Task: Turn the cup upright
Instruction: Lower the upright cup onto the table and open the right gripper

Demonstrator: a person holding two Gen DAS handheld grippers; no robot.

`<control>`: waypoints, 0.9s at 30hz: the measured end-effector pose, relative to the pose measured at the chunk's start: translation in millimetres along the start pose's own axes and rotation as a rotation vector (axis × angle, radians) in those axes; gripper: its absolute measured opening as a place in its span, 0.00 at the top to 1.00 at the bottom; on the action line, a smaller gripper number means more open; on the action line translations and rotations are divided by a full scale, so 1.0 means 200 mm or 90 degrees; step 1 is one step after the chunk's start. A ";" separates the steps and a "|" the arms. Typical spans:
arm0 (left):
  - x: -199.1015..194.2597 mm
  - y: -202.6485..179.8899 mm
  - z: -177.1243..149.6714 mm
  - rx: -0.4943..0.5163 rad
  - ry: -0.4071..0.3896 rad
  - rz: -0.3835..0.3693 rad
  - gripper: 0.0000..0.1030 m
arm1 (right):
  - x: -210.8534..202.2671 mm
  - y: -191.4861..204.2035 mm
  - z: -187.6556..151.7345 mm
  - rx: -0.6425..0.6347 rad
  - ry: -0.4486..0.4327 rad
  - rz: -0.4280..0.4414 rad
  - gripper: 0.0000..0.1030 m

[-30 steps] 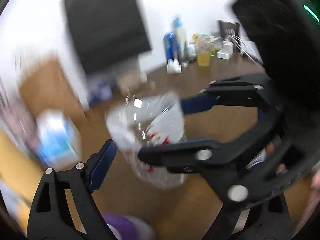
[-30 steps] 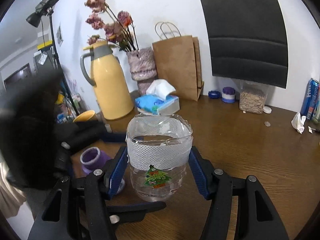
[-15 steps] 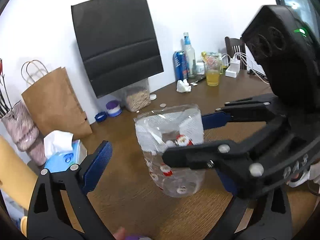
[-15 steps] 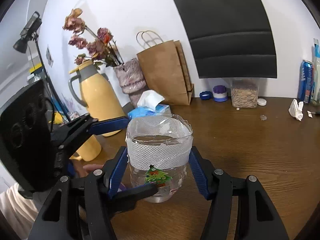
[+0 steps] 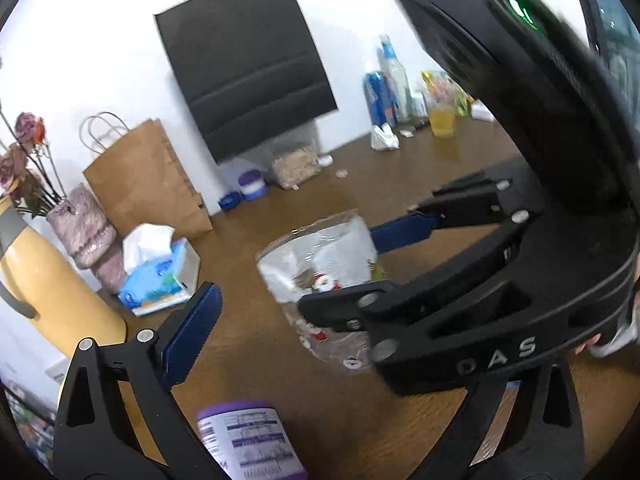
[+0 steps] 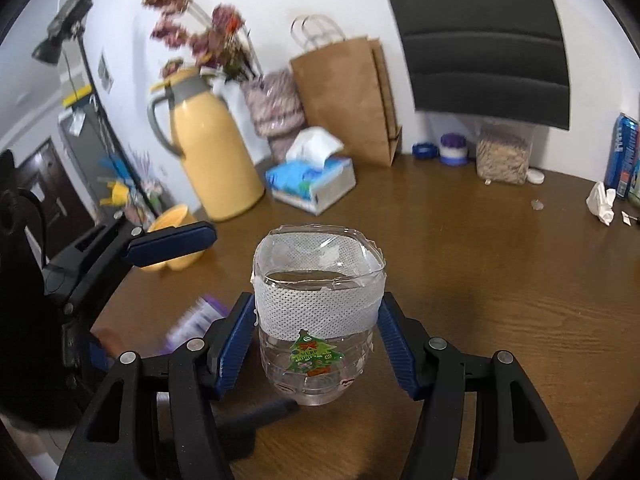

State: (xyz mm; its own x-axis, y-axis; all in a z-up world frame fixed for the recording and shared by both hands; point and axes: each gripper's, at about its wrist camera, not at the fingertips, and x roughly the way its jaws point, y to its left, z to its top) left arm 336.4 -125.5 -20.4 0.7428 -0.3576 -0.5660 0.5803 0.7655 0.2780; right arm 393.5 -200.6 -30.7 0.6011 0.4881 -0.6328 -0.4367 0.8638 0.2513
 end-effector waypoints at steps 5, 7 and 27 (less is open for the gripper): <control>0.14 0.05 -0.07 -0.070 0.045 -0.068 0.12 | 0.07 0.00 -0.05 -0.008 0.047 -0.032 0.35; 0.18 0.07 -0.10 -0.099 0.058 -0.092 0.18 | 0.11 -0.03 -0.07 0.006 0.070 -0.037 0.34; 0.11 0.08 -0.14 -0.136 0.095 -0.100 0.16 | -0.07 0.01 -0.08 0.032 0.058 -0.036 0.23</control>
State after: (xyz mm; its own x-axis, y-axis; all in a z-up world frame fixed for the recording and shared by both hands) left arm 352.6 -106.7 -49.8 0.5834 -0.4099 -0.7012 0.5892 0.8078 0.0180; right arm 373.7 -207.6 -32.7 0.5601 0.4267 -0.7101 -0.3676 0.8962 0.2485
